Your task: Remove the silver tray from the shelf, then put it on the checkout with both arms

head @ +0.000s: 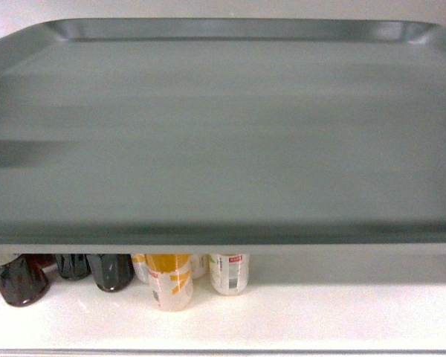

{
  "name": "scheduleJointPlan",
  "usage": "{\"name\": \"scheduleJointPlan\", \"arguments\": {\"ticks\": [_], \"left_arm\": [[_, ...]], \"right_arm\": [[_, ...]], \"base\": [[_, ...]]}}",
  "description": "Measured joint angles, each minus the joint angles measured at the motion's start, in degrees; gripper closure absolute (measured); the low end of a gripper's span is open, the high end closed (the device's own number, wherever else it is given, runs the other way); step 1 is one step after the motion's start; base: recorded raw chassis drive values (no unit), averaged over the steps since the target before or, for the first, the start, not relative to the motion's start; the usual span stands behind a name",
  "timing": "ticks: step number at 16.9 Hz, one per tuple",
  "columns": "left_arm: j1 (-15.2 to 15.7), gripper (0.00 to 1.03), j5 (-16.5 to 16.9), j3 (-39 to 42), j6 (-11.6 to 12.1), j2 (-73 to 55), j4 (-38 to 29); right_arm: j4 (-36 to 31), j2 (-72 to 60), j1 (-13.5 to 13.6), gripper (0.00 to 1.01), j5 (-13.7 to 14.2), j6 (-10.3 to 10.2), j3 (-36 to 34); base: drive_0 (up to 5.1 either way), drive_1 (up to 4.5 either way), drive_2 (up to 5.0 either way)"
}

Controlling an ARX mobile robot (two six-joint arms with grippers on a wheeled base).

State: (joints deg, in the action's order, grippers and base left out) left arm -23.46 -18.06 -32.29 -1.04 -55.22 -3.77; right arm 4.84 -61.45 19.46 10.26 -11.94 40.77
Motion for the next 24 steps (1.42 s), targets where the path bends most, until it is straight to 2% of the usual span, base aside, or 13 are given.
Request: {"name": "scheduleJointPlan", "arguments": {"ticks": [24], "left_arm": [[0.0, 0.99, 0.0, 0.0, 0.0, 0.1, 0.1]], "right_arm": [[0.1, 0.1, 0.0, 0.98, 0.0, 0.0, 0.0]], "base": [[0.1, -4.12, 4.2]]}}
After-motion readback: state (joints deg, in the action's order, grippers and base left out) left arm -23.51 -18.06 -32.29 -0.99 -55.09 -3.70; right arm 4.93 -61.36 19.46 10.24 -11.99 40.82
